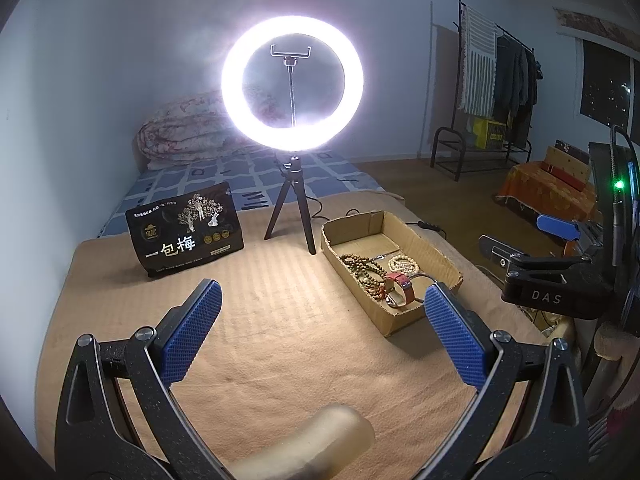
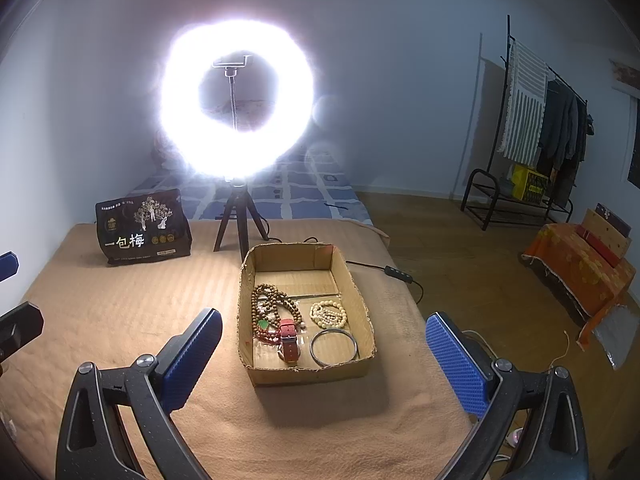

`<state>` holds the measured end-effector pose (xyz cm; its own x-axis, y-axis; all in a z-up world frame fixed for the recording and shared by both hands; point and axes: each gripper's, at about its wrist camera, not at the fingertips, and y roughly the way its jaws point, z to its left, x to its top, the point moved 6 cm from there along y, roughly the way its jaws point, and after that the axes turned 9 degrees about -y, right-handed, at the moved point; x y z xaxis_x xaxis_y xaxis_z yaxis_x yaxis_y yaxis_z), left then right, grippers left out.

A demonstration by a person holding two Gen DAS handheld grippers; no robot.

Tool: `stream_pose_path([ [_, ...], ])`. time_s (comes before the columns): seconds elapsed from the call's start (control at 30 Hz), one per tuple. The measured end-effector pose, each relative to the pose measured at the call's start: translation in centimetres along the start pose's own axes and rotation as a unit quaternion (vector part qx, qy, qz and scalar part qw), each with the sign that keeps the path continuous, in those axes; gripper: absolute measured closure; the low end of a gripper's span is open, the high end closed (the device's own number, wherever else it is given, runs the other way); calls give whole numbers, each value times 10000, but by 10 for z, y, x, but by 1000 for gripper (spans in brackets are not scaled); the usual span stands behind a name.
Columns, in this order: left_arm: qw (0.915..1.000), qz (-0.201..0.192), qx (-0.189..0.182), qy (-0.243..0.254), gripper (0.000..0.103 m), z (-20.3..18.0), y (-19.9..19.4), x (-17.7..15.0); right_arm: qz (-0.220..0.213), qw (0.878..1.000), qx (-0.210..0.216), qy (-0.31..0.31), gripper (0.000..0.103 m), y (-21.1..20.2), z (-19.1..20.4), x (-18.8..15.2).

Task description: Organize jewelry

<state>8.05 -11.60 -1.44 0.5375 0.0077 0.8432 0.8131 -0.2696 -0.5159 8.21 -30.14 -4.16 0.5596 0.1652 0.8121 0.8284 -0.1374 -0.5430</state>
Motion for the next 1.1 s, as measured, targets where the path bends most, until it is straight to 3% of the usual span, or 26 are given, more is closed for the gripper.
stream_pose_path([
  [1.1, 10000, -6, 55, -4, 0, 6, -6, -2, 42, 10000, 8, -32, 0, 0, 4, -4],
])
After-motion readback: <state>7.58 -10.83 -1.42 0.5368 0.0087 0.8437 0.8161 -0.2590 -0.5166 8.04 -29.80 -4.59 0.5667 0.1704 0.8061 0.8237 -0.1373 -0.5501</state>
